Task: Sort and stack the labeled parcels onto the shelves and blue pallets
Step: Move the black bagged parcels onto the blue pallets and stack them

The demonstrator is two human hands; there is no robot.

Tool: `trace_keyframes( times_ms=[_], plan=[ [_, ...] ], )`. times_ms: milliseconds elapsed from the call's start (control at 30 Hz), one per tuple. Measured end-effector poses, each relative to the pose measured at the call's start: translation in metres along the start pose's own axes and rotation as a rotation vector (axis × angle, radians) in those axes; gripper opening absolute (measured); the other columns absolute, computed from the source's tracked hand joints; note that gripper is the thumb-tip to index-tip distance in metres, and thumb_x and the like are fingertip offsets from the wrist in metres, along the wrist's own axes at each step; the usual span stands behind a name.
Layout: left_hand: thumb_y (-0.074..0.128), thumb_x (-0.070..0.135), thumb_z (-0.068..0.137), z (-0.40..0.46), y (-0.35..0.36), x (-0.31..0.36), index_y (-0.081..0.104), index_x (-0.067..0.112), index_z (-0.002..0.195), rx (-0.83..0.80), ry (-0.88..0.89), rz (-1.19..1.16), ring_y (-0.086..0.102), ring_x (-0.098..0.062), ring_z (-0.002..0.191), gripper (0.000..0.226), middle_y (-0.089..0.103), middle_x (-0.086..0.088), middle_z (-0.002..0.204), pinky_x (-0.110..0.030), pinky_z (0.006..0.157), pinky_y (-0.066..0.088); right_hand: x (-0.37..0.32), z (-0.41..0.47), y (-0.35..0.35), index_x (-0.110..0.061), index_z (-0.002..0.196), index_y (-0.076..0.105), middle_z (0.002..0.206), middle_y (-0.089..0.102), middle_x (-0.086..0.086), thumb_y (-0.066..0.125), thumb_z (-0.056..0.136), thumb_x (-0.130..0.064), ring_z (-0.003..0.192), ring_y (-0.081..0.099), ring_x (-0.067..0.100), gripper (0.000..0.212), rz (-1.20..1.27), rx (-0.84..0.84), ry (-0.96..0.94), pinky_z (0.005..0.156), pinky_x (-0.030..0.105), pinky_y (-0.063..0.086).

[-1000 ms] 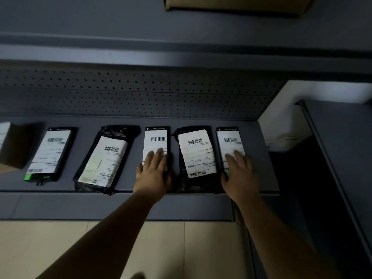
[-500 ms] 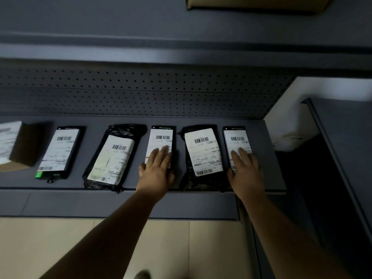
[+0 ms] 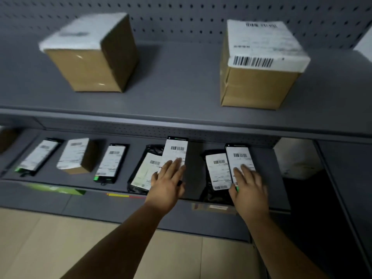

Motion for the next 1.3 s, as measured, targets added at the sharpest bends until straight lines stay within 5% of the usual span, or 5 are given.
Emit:
trace_keyframes(
  times_ms=[300,533,967,1200,1300],
  plan=[
    [0.046,0.038,0.090,-0.059,-0.059,-0.016,0.040,0.028,0.145,0.047,-0.022,0.078,0.031,-0.022,0.141,0.055,0.029,0.005,0.157,-0.056,0.100,0.040,-0.096,-0.020,-0.037,-0.017,0.122,0.064,0.135,0.056,0.007,0.080,0.067,-0.026,0.118,0.050,0.034,0.057,0.068,0.058,-0.104,0.081,0.051,0.048],
    [0.073,0.034,0.081,-0.106,-0.106,-0.056,0.054,0.023,0.134,0.146,-0.013,0.111,0.046,-0.026,0.132,0.058,0.048,0.001,0.145,-0.054,0.090,0.047,-0.168,-0.047,-0.064,-0.018,0.119,0.065,0.131,0.058,0.004,0.080,0.066,-0.027,0.115,0.053,0.031,0.056,0.075,0.104,-0.203,0.079,0.048,0.051],
    [0.083,0.034,0.067,-0.237,-0.234,-0.217,0.065,0.025,0.119,0.295,-0.043,0.134,0.057,-0.022,0.121,0.056,0.058,0.003,0.133,-0.053,0.077,0.055,-0.399,-0.121,-0.127,-0.019,0.115,0.068,0.122,0.063,0.001,0.082,0.065,-0.031,0.110,0.053,0.027,0.054,0.064,0.156,-0.317,0.075,0.046,0.053],
    [0.049,0.038,0.096,-0.291,-0.289,-0.285,0.038,0.027,0.146,0.328,-0.138,0.041,0.015,-0.018,0.147,0.052,0.024,0.008,0.158,-0.054,0.111,0.026,-0.510,-0.156,-0.147,-0.020,0.115,0.068,0.122,0.064,0.001,0.081,0.066,-0.035,0.109,0.054,0.026,0.053,0.081,0.198,-0.419,0.074,0.044,0.053],
    [0.064,0.034,0.089,-0.307,-0.304,-0.311,0.051,0.024,0.138,0.380,-0.175,0.032,0.032,-0.023,0.141,0.052,0.038,0.002,0.152,-0.060,0.101,0.038,-0.550,-0.163,-0.151,-0.020,0.116,0.067,0.124,0.062,0.001,0.077,0.068,-0.034,0.112,0.050,0.026,0.051,0.117,0.238,-0.490,0.076,0.044,0.052]
  ],
)
Point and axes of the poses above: each hand's wrist, its own z-axis towards the middle knuckle, its own y-axis out of the palm, x = y × z, the point moved 2 cm from there along z, towards the middle knuckle
